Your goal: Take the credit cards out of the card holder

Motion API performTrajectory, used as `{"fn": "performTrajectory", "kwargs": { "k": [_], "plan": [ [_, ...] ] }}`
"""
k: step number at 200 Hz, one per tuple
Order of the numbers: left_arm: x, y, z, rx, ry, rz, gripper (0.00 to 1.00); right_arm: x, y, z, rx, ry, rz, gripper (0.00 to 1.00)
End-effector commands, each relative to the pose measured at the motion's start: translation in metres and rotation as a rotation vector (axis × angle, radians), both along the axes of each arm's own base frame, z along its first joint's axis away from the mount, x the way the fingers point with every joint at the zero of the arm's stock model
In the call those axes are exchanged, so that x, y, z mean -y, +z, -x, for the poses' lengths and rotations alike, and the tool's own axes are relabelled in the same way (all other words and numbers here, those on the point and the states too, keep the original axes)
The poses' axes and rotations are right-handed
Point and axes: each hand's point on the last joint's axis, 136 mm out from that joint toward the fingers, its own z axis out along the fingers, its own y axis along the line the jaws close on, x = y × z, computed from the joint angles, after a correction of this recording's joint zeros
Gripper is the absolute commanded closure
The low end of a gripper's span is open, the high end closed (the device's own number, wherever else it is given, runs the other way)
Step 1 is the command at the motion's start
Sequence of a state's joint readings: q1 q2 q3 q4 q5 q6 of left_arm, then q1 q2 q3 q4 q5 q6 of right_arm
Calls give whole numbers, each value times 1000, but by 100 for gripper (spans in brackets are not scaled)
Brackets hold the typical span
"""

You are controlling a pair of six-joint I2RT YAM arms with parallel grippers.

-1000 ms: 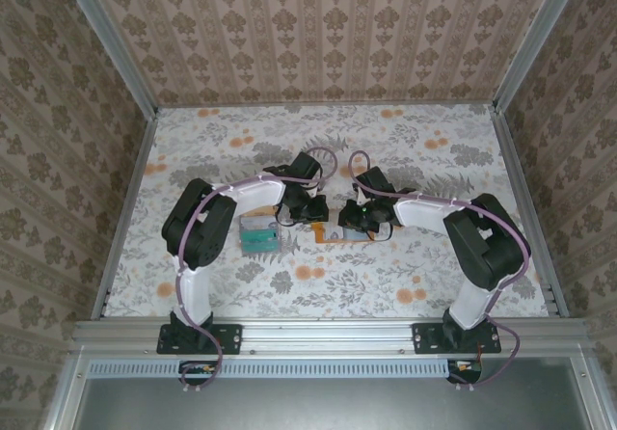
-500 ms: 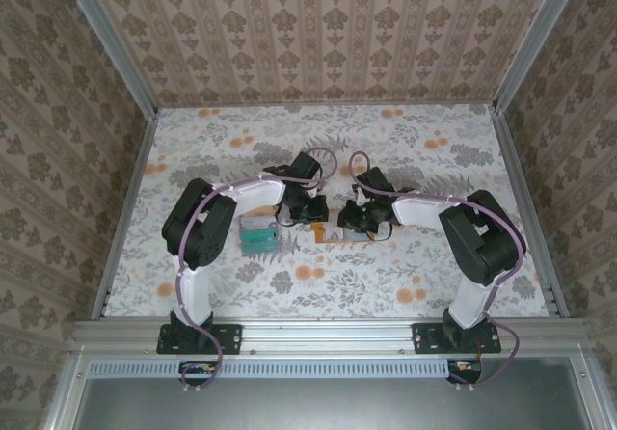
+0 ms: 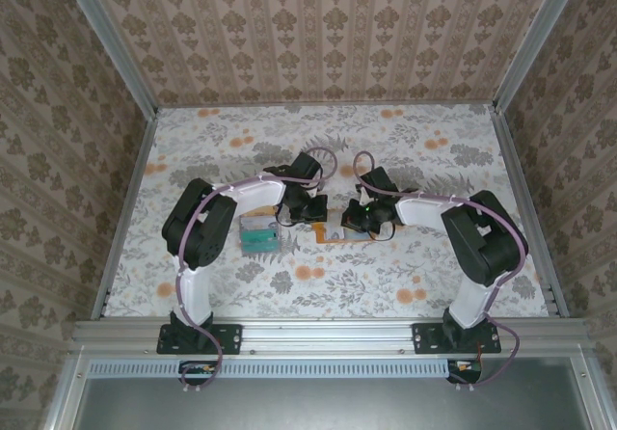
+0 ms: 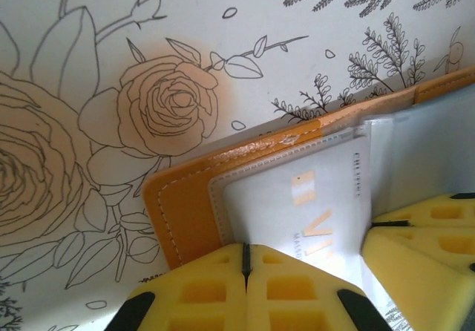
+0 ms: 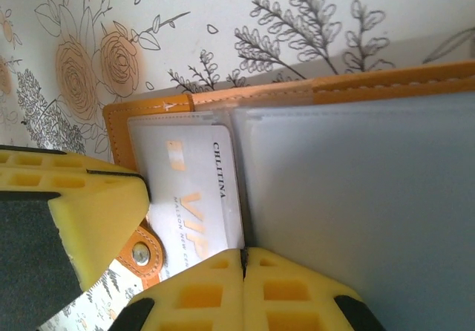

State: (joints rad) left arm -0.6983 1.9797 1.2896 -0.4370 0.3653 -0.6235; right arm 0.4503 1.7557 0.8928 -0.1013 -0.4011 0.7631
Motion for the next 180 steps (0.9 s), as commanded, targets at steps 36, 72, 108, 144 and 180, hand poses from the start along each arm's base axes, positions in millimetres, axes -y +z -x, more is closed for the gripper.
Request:
{"fn": "performTrajectory", "kwargs": {
  "k": [36,72,108,144,180],
  "plan": [
    [-15,-20,12,-29,-21,-86,97,23,1,5,-10,-53,15,100],
    [-16,-21,13,-28,-24,-92,98,35,8,3,6,-62,18,100],
    [-17,-17,11,-17,-24,-90,98,50,19,3,33,-60,31,100],
    [-14,-14,10,-10,-30,-85,98,47,31,3,67,-22,-21,97],
    [-14,-16,10,-15,-32,-88,98,22,38,0,75,61,-100,82]
  ]
}}
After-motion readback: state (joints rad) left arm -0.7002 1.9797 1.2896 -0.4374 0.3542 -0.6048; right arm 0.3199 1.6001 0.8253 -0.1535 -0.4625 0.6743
